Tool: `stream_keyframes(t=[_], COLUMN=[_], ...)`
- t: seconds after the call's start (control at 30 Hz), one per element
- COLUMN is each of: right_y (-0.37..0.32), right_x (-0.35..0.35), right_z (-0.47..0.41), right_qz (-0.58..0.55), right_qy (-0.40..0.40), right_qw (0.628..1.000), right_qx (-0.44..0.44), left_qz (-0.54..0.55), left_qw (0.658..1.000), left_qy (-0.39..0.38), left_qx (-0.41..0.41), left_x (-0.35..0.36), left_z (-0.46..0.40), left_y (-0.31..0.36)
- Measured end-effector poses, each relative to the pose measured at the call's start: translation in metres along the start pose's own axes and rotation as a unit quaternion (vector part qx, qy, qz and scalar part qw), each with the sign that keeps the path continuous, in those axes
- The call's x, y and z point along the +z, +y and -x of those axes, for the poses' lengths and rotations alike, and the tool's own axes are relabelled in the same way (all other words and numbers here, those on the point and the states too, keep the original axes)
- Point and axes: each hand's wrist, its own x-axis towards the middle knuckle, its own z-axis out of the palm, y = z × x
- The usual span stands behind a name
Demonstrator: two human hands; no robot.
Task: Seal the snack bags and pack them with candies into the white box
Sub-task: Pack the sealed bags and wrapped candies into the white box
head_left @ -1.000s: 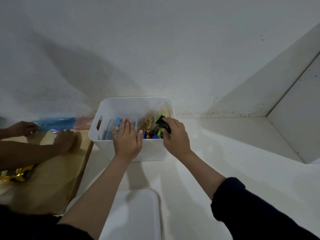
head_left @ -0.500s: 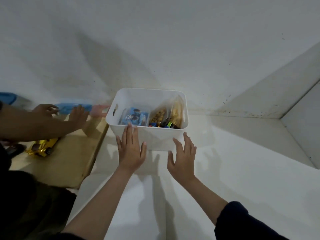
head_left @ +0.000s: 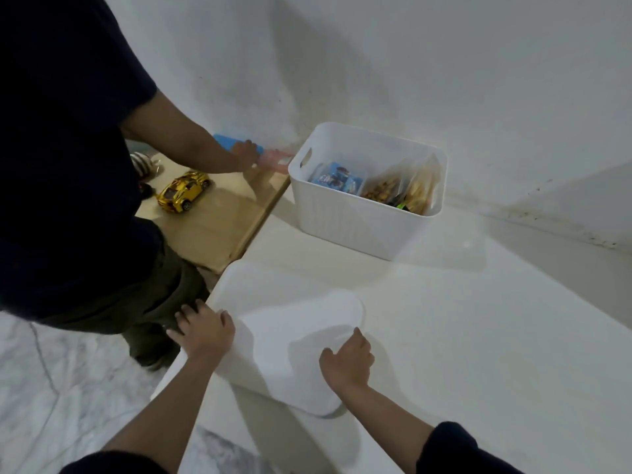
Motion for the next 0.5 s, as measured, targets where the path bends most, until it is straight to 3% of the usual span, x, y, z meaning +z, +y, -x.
stream_keyframes(t=[0.2,0.5], right_y=[-0.007,-0.007], right_x=[-0.002,-0.065], right_z=[0.011,0.038], right_qz=[-0.045,-0.123], right_qy=[-0.005,0.157], right_qw=[0.999,0.980], right_qx=[-0.002,-0.014], left_qz=[0.096,0.206], left_qw=[0.995,0.956], left_qy=[0.033,0.172], left_qx=[0.018,0.121], left_x=[0.004,-0.033], left_z=[0.009,0.047], left_y=[-0.014,0.052])
